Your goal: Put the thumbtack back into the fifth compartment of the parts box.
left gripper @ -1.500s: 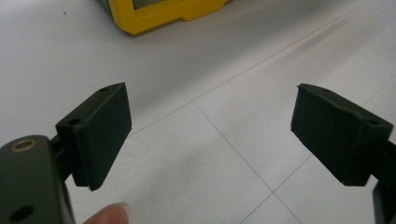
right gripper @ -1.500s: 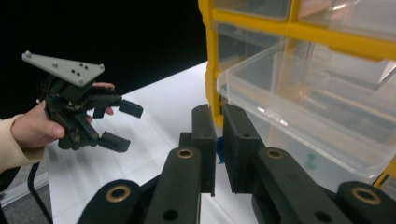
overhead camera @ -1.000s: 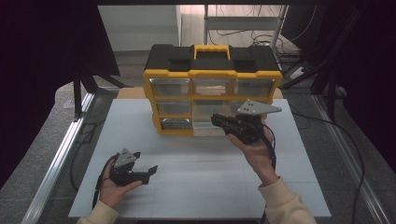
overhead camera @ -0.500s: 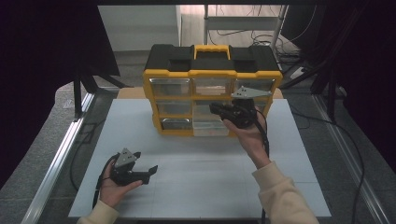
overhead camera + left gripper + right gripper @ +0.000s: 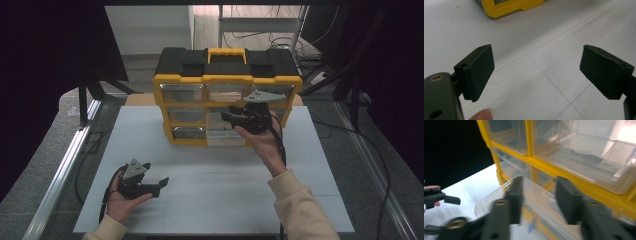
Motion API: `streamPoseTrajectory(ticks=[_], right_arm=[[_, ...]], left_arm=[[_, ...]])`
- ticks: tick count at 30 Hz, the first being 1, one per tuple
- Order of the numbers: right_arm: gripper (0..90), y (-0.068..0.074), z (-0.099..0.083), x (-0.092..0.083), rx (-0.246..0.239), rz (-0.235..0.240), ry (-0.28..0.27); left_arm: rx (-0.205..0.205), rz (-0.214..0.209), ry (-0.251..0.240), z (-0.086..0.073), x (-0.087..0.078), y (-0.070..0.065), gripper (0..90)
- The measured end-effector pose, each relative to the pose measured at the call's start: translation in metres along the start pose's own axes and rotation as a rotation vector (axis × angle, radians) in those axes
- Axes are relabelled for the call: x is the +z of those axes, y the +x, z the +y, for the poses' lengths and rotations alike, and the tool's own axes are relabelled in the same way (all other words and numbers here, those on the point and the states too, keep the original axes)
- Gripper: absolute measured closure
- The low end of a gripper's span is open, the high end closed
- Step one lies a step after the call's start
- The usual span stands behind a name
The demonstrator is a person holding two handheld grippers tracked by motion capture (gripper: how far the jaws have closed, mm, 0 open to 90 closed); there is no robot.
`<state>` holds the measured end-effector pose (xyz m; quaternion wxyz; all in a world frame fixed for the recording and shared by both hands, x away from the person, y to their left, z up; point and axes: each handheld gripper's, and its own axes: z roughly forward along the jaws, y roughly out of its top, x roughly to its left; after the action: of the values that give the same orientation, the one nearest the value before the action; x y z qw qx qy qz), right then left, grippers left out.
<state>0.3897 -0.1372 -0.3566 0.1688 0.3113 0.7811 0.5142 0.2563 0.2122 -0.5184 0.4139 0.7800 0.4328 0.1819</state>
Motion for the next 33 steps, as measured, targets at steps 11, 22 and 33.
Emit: streamPoseTrajectory(ticks=[11, 22, 33], right_arm=[[37.7, 0.003, -0.006, -0.024, -0.011, 0.015, -0.029], [36.3, 0.012, -0.042, -0.063, -0.019, 0.019, -0.026], [34.1, 0.0, -0.104, -0.09, 0.025, -0.032, 0.033]], left_arm=[[-0.006, 0.002, -0.005, -0.001, -0.001, 0.0, 12.7], [-0.004, 0.001, -0.008, -0.001, -0.002, -0.001, 12.8], [-0.004, 0.002, -0.008, -0.001, -0.002, -0.001, 12.7]])
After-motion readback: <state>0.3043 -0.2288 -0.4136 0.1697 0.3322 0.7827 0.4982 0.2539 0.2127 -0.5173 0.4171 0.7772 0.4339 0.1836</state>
